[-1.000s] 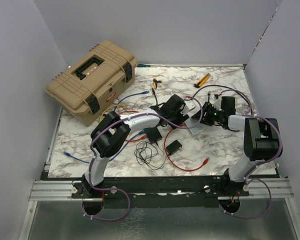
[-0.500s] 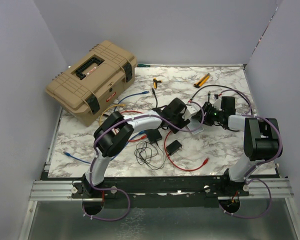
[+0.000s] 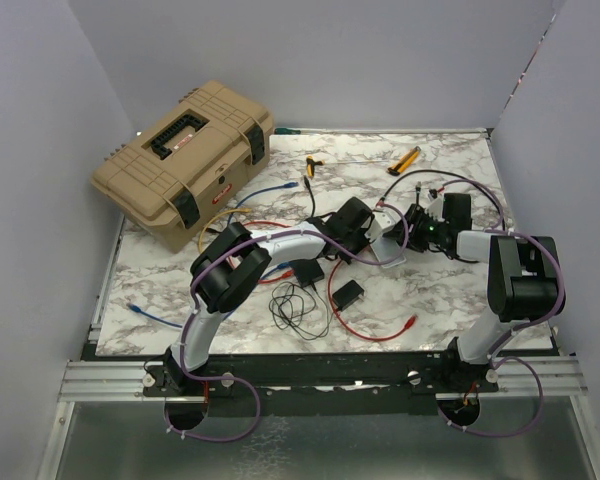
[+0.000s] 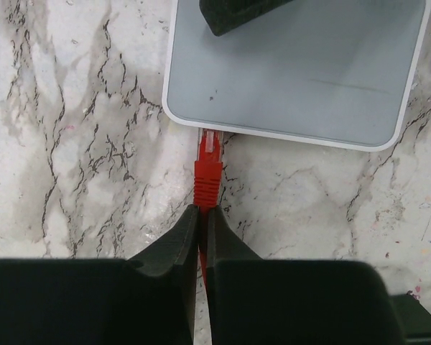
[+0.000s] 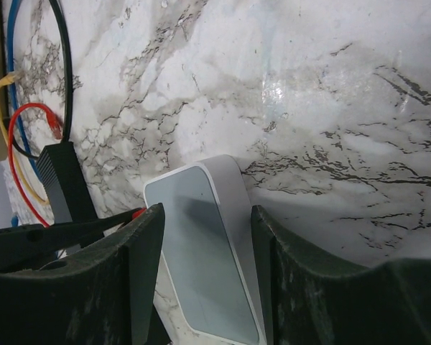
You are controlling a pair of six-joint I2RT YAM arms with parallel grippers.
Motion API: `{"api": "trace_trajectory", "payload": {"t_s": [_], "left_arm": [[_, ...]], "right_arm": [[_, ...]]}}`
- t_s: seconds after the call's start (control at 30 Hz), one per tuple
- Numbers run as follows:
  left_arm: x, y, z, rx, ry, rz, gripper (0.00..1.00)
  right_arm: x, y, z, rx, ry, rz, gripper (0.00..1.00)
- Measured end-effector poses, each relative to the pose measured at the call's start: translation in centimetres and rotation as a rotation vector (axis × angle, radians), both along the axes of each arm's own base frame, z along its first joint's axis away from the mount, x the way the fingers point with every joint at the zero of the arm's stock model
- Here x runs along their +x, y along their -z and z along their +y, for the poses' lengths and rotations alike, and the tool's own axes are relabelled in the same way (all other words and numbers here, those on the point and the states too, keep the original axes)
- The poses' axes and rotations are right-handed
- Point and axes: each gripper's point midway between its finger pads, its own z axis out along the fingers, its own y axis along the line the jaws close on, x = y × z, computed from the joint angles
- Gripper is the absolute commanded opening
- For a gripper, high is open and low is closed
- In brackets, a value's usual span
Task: Insert the plug into the switch port
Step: Insert the connector into the switch port.
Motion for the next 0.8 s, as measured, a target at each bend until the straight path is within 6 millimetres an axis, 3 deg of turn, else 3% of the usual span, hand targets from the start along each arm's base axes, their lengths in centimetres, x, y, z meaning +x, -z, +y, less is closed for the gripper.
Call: {"api": "trace_trajectory", "payload": {"t_s": [0.8], "left_arm": [[0.6, 0.0, 0.4, 0.055, 0.116, -0.083, 0.00]], "right_arm": [[0.3, -0.1, 1.2, 0.101, -0.114, -0.068, 0.52]]}}
